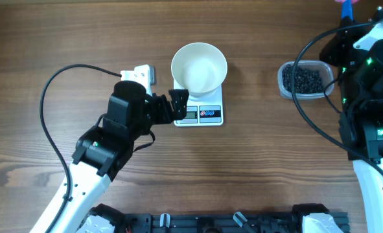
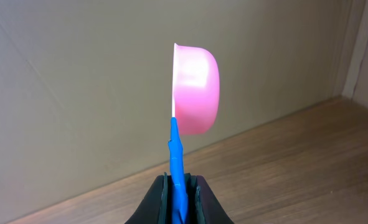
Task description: Scoop item into bowl and weigh 150g on scale
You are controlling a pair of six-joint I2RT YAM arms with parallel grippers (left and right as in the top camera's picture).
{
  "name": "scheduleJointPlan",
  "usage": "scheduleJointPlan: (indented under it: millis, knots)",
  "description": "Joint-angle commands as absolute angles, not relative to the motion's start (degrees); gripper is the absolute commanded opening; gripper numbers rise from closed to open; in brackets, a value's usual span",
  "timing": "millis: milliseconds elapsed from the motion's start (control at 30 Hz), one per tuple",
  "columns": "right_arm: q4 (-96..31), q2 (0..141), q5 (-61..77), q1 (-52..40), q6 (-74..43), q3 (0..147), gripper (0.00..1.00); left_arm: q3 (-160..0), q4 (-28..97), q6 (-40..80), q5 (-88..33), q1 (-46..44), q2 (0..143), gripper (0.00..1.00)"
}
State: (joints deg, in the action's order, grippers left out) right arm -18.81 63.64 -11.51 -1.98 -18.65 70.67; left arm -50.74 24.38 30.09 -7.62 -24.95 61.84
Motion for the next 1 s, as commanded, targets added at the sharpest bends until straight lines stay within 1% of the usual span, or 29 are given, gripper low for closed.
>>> scheduleJointPlan:
  millis: [0, 67, 100, 167, 200, 233, 267, 300, 467, 633, 767, 900, 967]
  knots:
    - [-19.09, 62.76, -10.39, -1.85, -16.49, 72.01, 0.04, -51.03, 29.34, 30.44, -10.46, -26.48, 62.59, 1.0]
    - [-19.09, 62.76, -10.39, -1.85, -16.56, 72.01, 0.04, -51.0, 33.95, 30.46, -7.44, -30.39, 65.98, 1.0]
    - [-19.11, 62.76, -10.39, -1.85, -16.56, 72.01, 0.04, -51.0, 34.48, 30.5, -5.8, -31.73, 67.42, 1.0]
    - [-19.05, 62.76, -10.39, -1.85, -16.69, 72.01, 0.04, -51.0, 32.16, 34.35, -2.35, -34.52, 70.94, 1.0]
    - [-19.07, 62.76, -10.39, -1.85, -16.69, 72.01, 0.04, -51.0, 30.06, 35.51, -2.28, -35.11, 72.01, 0.91]
    - [-19.18, 62.76, -10.39, -1.85, -16.69, 72.01, 0.04, -51.0, 27.94, 35.64, -2.28, -35.53, 72.86, 0.63]
    - [-19.29, 62.76, -10.39, -1.85, -16.67, 72.01, 0.04, -51.0, 26.92, 35.64, -2.26, -35.64, 73.38, 0.21]
    - [-19.51, 62.76, -10.37, -1.85, -16.69, 72.01, 0.04, -51.0, 26.26, 35.66, -2.26, -35.64, 74.3, 0.04]
    - [-20.14, 62.76, -10.37, -1.85, -16.69, 72.01, 0.04, -51.0, 24.97, 35.59, -2.28, -36.29, 80.88, 0.04]
    - [-20.1, 62.76, -10.39, -1.85, -16.64, 72.01, 0.04, -50.98, 16.99, 35.18, -1.8, -39.29, 90.94, 0.04]
    - [-20.08, 62.76, -10.39, -1.85, -16.64, 72.01, 0.04, -51.0, 12.73, 35.2, 1.61, -39.48, 97.41, 0.04]
    - [-20.14, 62.76, -10.37, -1.85, -16.64, 72.01, 0.04, -50.98, 6.0, 35.2, 1.63, -39.48, 98.37, 0.04]
    - [-20.16, 62.76, -10.37, -1.85, -16.67, 72.01, 0.04, -51.0, 4.99, 35.22, 4.1, -39.48, 98.37, 0.04]
